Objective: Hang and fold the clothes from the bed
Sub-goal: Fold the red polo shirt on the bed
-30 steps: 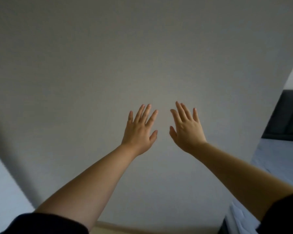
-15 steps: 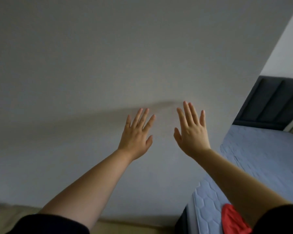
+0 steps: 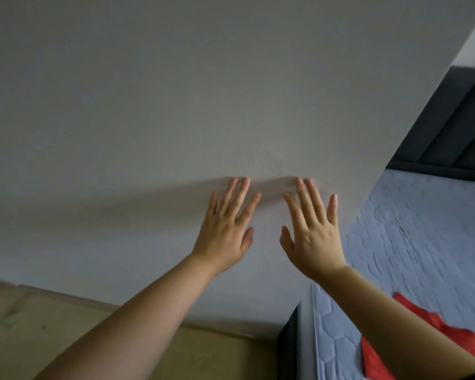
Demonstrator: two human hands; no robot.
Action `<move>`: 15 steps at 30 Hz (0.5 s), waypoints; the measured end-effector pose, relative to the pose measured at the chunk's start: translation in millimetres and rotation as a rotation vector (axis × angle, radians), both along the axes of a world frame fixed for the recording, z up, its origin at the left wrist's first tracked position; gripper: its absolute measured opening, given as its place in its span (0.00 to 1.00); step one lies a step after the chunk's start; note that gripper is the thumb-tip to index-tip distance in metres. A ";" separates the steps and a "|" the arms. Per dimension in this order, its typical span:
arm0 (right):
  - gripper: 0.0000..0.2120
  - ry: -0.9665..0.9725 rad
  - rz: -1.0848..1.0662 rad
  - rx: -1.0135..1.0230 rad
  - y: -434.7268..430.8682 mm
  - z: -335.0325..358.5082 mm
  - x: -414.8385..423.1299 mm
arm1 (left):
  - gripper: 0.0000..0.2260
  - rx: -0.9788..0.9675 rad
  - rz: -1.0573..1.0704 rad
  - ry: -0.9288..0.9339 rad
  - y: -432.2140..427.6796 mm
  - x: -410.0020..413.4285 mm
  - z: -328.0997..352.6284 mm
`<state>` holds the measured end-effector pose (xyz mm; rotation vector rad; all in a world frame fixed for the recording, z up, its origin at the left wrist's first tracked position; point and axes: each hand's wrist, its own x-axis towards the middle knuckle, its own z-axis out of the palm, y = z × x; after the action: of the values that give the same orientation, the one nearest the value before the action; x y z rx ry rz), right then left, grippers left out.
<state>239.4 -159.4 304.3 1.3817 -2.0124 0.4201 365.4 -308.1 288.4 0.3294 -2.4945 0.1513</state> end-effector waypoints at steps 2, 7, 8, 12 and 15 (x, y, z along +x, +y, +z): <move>0.33 -0.030 -0.001 -0.031 4.9 -39.2 -2.6 | 0.34 -0.003 -0.016 0.002 6.5 -7.6 -35.9; 0.30 -0.046 -0.003 -0.077 15.5 -134.7 -16.0 | 0.34 0.025 -0.030 0.016 28.4 -24.7 -134.0; 0.30 -0.045 -0.004 -0.080 18.7 -153.2 -19.1 | 0.36 0.019 -0.041 0.007 33.4 -28.0 -154.4; 0.28 -0.079 -0.009 -0.086 41.2 -220.6 -30.2 | 0.37 0.025 -0.053 -0.040 56.5 -41.3 -224.7; 0.27 -0.167 -0.005 -0.055 71.5 -261.2 -39.0 | 0.36 0.070 0.033 -0.135 83.0 -57.1 -264.7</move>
<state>200.4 -87.9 43.1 1.3459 -2.1202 0.6021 308.3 -225.1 23.7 0.4017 -2.6334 0.1034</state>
